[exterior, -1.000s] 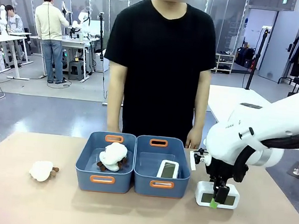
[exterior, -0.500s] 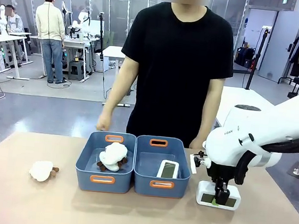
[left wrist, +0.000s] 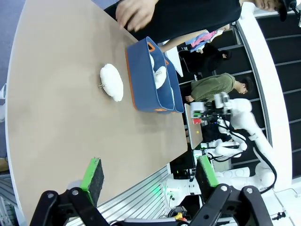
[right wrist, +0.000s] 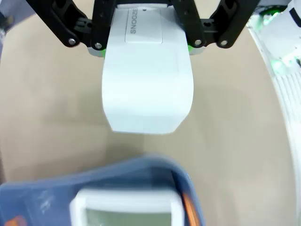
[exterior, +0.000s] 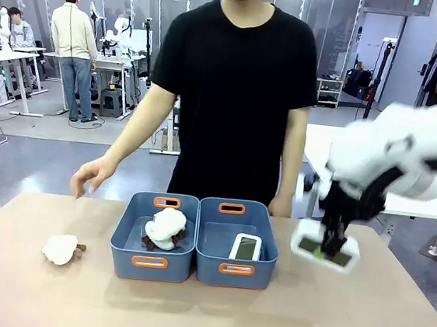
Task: Sort the digital clocks into the basket.
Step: Pick up the Digital clock from the table and place it into the empty Plastic storage basket.
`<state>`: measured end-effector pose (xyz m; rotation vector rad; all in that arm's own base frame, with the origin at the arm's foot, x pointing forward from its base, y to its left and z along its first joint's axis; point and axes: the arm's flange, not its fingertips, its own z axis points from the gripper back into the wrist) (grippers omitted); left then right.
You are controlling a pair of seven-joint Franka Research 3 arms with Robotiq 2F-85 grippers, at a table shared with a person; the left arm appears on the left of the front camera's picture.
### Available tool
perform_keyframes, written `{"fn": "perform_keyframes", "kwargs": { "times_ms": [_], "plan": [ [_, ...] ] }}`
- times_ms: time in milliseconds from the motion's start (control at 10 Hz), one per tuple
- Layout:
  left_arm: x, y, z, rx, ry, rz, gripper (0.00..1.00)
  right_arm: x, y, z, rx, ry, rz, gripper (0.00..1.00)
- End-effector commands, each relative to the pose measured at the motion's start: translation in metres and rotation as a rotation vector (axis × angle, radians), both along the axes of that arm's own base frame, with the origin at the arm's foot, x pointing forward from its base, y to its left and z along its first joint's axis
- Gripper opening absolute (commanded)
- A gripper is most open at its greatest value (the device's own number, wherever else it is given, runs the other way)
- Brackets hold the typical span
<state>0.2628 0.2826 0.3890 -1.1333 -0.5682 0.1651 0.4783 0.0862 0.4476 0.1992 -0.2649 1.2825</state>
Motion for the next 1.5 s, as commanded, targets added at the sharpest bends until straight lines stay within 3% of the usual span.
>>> {"fn": "perform_keyframes", "kwargs": {
  "times_ms": [0, 200, 500, 700, 800, 1000, 1100, 1200, 1400],
  "plan": [
    [-0.005, -0.002, 0.002, -0.004, -0.006, -0.012, 1.00, 0.014, 0.014, 0.057, 0.129, -0.009, -0.022, 0.00],
    [-0.005, -0.002, 0.002, -0.004, -0.006, -0.012, 1.00, 0.037, 0.072, 0.071, 0.191, 0.003, 0.051, 0.00],
    [-0.005, -0.002, 0.002, -0.004, -0.006, -0.012, 1.00, 0.061, 0.151, 0.031, 0.228, -0.023, 0.010, 0.00],
    [-0.005, -0.002, 0.002, -0.004, -0.006, -0.012, 1.00, 0.061, 0.160, 0.018, 0.219, -0.022, -0.002, 0.00],
    [-0.005, -0.002, 0.002, -0.004, -0.006, -0.012, 1.00, 0.054, 0.132, 0.035, 0.249, -0.076, -0.028, 0.00],
    [-0.005, -0.002, 0.002, -0.004, -0.006, -0.012, 1.00, 0.042, 0.050, 0.052, 0.261, -0.111, -0.086, 0.00],
    [-0.005, -0.002, 0.002, -0.004, -0.006, -0.012, 1.00, 0.017, -0.038, 0.062, 0.453, -0.108, -0.172, 0.00],
    [-0.005, -0.002, 0.002, -0.004, -0.006, -0.012, 1.00, -0.008, -0.121, 0.058, 0.588, -0.133, -0.254, 0.00],
    [-0.005, -0.002, 0.002, -0.004, -0.006, -0.012, 1.00, -0.062, -0.206, 0.031, 0.632, -0.191, -0.381, 0.00]
  ]
}}
